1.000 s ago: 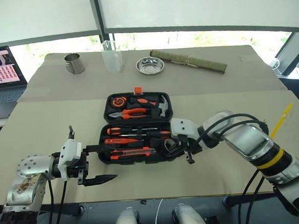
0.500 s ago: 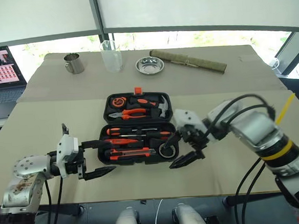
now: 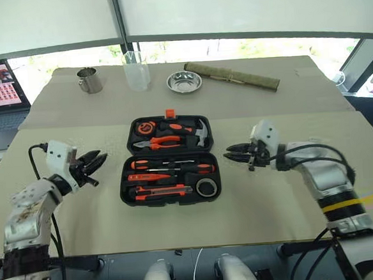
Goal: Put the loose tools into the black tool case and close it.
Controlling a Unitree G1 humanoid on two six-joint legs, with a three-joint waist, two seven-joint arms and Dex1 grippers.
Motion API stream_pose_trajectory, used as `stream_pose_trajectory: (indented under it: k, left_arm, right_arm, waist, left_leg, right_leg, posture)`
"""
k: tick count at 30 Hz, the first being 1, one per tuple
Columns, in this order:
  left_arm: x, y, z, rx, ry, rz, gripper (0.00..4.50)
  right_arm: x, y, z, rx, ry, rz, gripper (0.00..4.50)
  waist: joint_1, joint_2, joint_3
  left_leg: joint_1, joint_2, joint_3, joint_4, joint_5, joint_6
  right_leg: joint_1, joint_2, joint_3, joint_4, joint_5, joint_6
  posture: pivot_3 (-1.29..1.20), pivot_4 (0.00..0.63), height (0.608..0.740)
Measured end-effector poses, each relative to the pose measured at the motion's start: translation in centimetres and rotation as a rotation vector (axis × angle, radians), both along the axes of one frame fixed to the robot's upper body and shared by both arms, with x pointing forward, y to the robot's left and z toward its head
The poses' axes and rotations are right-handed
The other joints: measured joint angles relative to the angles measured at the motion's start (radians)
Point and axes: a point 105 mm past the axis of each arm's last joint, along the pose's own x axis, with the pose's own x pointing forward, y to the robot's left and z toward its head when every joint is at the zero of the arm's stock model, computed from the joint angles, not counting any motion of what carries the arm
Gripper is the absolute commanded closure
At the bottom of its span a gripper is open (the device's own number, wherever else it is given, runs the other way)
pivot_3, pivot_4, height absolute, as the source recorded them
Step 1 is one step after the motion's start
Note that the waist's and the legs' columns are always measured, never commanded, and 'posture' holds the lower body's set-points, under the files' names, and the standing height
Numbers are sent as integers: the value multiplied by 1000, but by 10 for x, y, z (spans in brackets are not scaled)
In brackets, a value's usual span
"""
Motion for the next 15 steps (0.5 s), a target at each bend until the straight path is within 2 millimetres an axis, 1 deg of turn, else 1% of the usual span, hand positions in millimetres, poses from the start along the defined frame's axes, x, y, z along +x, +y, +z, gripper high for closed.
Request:
stream_pose_trajectory:
  k: [2, 4, 6, 8, 10, 12, 15]
  left_arm:
    - [7, -9, -12, 5, 36, -9, 4422]
    - [12, -19, -18, 8, 62, -45, 4422]
    - [17, -30, -22, 12, 82, -87, 4422]
    - [21, -34, -23, 16, 83, -105, 4422]
    - [23, -37, -23, 23, 85, -122, 4422]
    - [21, -42, -26, 27, 102, -160, 4422]
    - [9, -53, -30, 31, 142, -259, 4422]
  right_arm:
    - [8, 7, -5, -22, -30, -12, 4497]
    - [12, 11, -10, -50, -33, -7, 4497]
    - [12, 17, -17, -62, -28, 13, 4497]
    - [9, 23, -20, -63, -18, 43, 4497]
    - [8, 22, -20, -63, -12, 50, 4497]
    - [3, 19, -20, -71, 0, 60, 4497]
    - [-7, 14, -20, -90, -1, 71, 4497]
  waist:
    - [0, 0, 0]
    - [1, 0, 0]
    - [3, 0, 0]
    - [5, 0, 0]
    - [8, 0, 0]
    - [10, 0, 0]
    - [8, 0, 0]
  left_leg:
    - [0, 0, 0, 0, 1, -1]
    - [0, 0, 0, 0, 1, -2]
    - [0, 0, 0, 0, 1, -2]
    - [0, 0, 0, 0, 1, -2]
    - [0, -1, 0, 0, 1, -2]
    - [-1, -1, 0, 0, 1, -2]
    - [-1, -1, 0, -1, 1, -2]
  right_leg:
    - [0, 0, 0, 0, 0, 0]
    - [0, 0, 0, 0, 0, 0]
    - [0, 0, 0, 0, 0, 0]
    - [0, 0, 0, 0, 0, 0]
    - [1, -1, 0, 0, 0, 0]
    - [1, -1, -1, 0, 0, 0]
    - [1, -1, 0, 0, 0, 0]
  posture:
    - [0, 150, 740]
    - [0, 150, 740]
    - [0, 150, 740]
    - [0, 150, 740]
    - [0, 150, 740]
    - [0, 150, 740]
    - [0, 150, 740]
